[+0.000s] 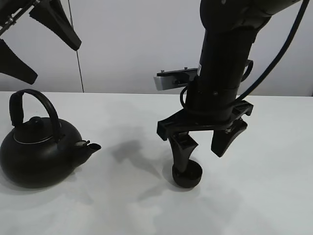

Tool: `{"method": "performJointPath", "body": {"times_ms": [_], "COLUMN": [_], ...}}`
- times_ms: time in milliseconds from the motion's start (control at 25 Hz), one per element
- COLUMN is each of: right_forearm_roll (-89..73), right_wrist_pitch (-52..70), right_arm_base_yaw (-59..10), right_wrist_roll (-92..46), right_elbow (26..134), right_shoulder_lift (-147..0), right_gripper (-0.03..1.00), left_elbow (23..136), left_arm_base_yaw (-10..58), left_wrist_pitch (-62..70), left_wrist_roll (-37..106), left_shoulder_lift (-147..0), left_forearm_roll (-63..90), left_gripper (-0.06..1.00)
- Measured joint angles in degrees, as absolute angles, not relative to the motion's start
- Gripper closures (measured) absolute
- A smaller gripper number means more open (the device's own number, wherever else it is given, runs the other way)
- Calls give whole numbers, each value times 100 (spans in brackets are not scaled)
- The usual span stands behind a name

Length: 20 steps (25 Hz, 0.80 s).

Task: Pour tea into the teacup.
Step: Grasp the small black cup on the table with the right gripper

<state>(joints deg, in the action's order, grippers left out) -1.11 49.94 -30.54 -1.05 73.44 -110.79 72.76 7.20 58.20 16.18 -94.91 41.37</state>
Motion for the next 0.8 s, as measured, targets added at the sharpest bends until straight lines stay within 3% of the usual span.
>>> {"method": "performJointPath", "body": {"times_ms": [800], "right_forearm_roll": [-82], "right_wrist_pitch": [4973], "right_arm_base_yaw": [-3054], "right_wrist_roll": [0], "right_elbow": [7816], "right_shoulder_lift": [-11679], "right_gripper": [42], "left_elbow": [7276], "left_arm_base_yaw": [720], "left_wrist_pitch": [5815], "left_wrist_roll": [1618], "left_shoulder_lift": [-9491], "left_forearm_roll": [4137], "left_gripper": [25]}}
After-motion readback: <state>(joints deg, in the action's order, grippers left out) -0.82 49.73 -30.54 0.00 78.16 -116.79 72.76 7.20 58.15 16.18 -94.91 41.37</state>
